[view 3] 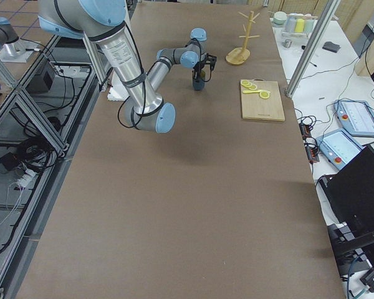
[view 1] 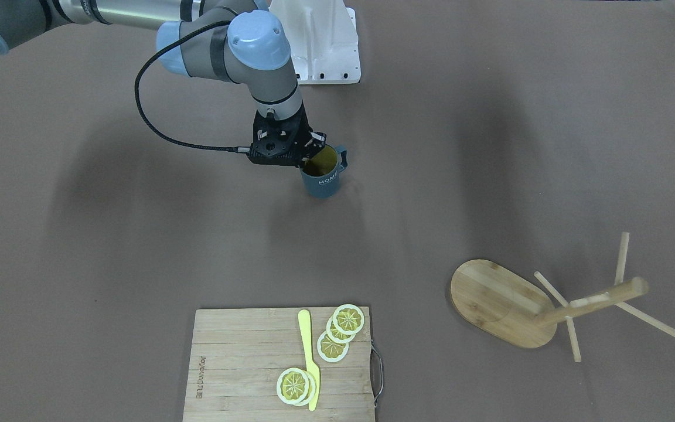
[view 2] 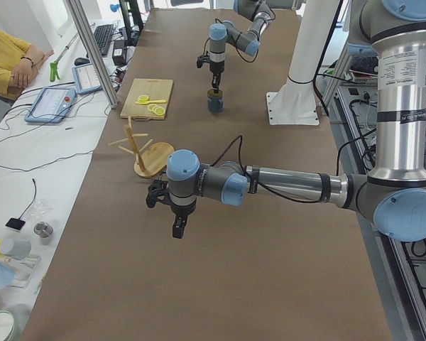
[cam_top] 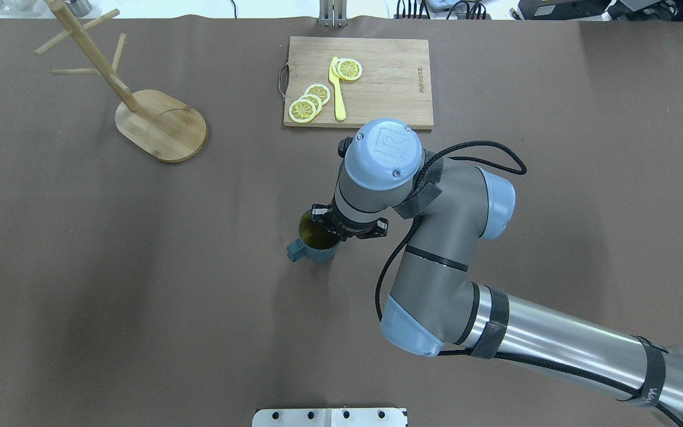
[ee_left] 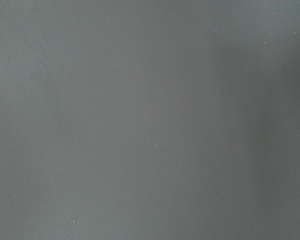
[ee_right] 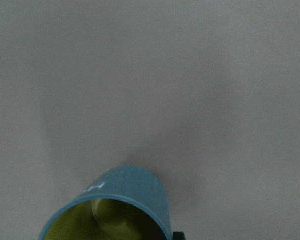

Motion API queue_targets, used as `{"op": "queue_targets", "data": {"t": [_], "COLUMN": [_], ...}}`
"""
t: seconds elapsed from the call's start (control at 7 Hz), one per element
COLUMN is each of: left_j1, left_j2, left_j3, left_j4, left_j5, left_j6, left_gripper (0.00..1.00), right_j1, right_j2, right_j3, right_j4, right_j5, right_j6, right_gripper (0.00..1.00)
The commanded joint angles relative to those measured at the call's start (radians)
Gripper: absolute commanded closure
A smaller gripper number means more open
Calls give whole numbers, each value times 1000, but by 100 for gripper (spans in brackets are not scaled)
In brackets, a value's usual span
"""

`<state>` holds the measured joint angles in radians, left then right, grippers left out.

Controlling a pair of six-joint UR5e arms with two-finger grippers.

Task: Hang cup on storage rack
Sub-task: 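Carry the blue mug with the right gripper to the table center and set it down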

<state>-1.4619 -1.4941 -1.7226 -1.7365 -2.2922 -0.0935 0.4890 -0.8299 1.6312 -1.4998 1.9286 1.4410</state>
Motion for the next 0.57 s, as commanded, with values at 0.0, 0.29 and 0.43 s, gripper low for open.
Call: {"op": "queue_targets", "data": {"t": [0.0,0.29,0.43], "left_j1": [2,49,117], "left_j2": [-8,-17,-17], "left_j3": [-2,-8,-11], "left_j4": [-3,-133,-234], "left_j5": [-1,-3,-3], "left_j6": [-20,-205,-338], "left_gripper": [1,1,1], "right_j1": [-6,29,90], "right_j2": [2,-12,-46], "right_j3": [-10,59,105], "right_j4": [26,16,15], "right_j5": [0,27,96], "right_j6": [7,7,6], "right_gripper": [54,0,0]}}
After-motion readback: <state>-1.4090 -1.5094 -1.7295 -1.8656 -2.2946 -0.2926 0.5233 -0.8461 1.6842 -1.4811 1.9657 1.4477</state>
